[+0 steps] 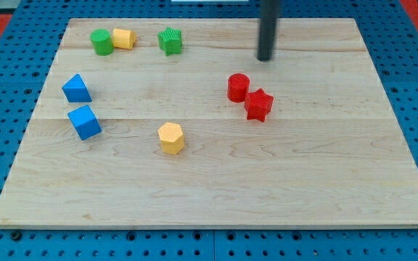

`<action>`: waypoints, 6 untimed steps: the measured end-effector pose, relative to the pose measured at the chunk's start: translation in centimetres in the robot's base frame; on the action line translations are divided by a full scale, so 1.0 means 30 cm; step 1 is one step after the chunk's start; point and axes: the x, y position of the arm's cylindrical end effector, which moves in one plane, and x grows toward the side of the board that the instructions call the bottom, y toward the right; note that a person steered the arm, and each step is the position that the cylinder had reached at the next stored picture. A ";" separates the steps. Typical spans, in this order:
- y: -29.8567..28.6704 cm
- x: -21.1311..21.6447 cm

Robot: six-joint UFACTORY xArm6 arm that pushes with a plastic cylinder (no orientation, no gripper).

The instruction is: Separate the red star from the red circle

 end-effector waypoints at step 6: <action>-0.857 0.106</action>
